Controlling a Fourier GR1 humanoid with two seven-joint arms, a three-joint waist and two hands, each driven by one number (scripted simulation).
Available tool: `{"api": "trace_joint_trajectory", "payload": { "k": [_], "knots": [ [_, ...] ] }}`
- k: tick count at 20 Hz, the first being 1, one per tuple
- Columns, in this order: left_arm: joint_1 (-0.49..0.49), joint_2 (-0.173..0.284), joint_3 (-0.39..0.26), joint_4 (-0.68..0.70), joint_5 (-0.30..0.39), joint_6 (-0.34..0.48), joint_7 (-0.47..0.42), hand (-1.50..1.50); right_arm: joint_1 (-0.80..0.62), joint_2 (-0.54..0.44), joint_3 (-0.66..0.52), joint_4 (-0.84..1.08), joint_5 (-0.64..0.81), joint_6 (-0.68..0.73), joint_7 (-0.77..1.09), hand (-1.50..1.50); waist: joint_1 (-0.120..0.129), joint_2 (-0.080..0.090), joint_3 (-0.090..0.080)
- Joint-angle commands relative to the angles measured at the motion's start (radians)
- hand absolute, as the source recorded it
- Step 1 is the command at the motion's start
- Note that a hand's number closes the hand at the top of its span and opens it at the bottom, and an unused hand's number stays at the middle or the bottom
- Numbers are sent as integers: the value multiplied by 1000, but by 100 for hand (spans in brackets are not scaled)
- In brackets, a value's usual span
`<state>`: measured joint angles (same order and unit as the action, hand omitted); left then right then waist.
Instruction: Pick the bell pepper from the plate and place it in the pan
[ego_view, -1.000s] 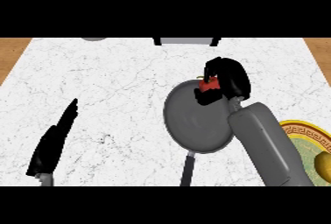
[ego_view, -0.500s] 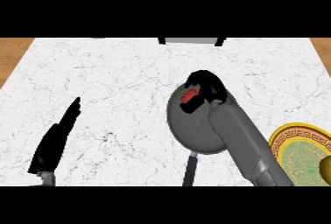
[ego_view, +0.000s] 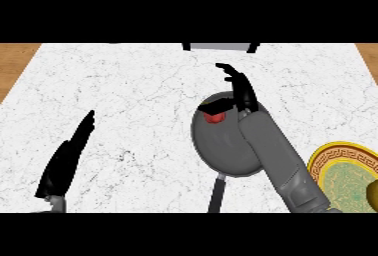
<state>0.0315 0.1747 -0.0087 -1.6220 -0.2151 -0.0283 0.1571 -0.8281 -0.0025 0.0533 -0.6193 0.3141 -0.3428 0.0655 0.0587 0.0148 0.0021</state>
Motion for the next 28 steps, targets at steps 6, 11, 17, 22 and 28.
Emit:
{"api": "trace_joint_trajectory", "payload": {
  "k": [6, 11, 17, 22, 28],
  "knots": [
    [29, 23, 51, 21, 36, -22, -42, 0, 10, -27, -197, -14, -164, -190, -147, -150, -46, -11, -2],
    [40, 57, 87, -30, 59, -45, 10, 0, 80, -161, -282, -35, -224, -138, -224, -150, -53, -14, -1],
    [50, 8, 52, 14, 7, -2, -43, 0, 242, -308, -298, -185, -272, 40, -255, -150, -67, -18, -2],
    [42, 55, 117, 46, 67, -57, -60, 0, 402, -426, -366, -227, -330, 158, -358, -150, -69, -17, -2],
    [94, -1, 50, -9, -6, -13, -57, 0, 501, -551, -429, -257, -399, 327, -380, -150, -62, -16, -2]
  ]
}}
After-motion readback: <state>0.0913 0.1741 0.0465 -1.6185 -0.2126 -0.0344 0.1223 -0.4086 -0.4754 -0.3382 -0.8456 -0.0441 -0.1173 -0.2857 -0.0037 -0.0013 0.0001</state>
